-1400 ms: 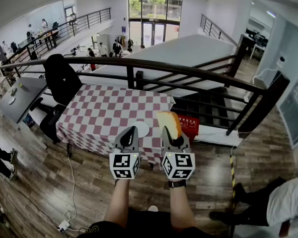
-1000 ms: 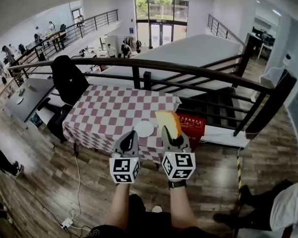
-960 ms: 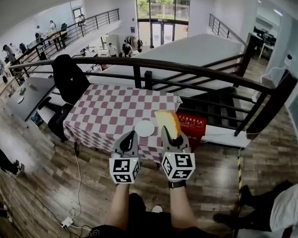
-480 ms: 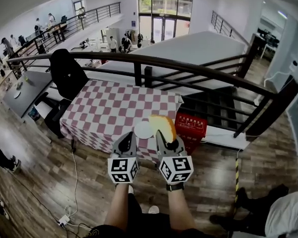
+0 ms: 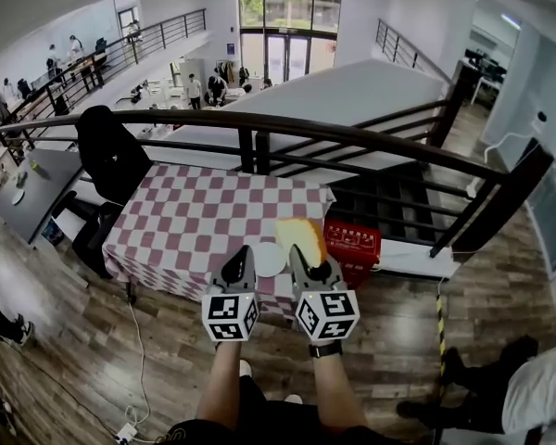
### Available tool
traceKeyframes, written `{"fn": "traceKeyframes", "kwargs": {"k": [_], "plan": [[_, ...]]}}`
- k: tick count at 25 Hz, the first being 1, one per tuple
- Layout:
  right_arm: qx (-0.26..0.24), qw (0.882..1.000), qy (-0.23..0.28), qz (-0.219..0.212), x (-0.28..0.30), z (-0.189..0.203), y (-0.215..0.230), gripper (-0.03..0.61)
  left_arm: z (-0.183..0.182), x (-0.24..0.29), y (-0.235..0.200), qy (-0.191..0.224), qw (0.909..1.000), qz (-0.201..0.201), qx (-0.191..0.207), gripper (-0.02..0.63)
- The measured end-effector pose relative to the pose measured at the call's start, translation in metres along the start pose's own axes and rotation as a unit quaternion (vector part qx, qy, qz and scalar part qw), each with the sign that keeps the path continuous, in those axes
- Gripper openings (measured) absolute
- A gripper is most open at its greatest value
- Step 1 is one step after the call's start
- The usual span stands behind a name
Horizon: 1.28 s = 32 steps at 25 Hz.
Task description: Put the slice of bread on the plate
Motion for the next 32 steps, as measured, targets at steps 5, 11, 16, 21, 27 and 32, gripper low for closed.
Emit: {"fn": "traceKeyframes", "kwargs": {"k": [5,11,16,21,27,32], "plan": [[-0.003,1.0,0.003,0.006,0.027,-0.004,-0.006,0.1,-0.011,0.022,-0.022,0.011,0.9999,0.011,-0.001,0.017],[-0.014,1.0,-0.004,0.007,0.058,-0.004,-0.02,0.1,-0.017,0.04,-0.049,0.019,0.9996,0.02,-0.011,0.017],[-0.012,1.0,-0.005,0.017,0.082,-0.002,-0.03,0.1,-0.022,0.049,-0.074,0.023,0.9993,0.028,-0.009,0.017],[-0.004,1.0,-0.004,0.018,0.108,0.006,-0.048,0.1,-0.023,0.051,-0.102,0.02,0.9992,0.034,0.0,0.017],[0.008,0.999,-0.01,0.034,0.125,0.033,-0.058,0.1,0.001,0.052,-0.123,0.0,0.9988,0.048,0.007,0.017],[-0.001,0.999,-0.035,0.038,0.129,0.053,-0.053,0.1,0.018,0.066,-0.121,-0.015,0.9984,0.054,-0.005,0.017]]}}
Point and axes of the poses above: the fingertips, and each gripper's own axes: x forward along the fingers, y to its right, z out of its underside, the point moved 1 cm from there along -x, backward along the fingers, and after that the axes turned 1 degree about -z, right-handed, at the moved point
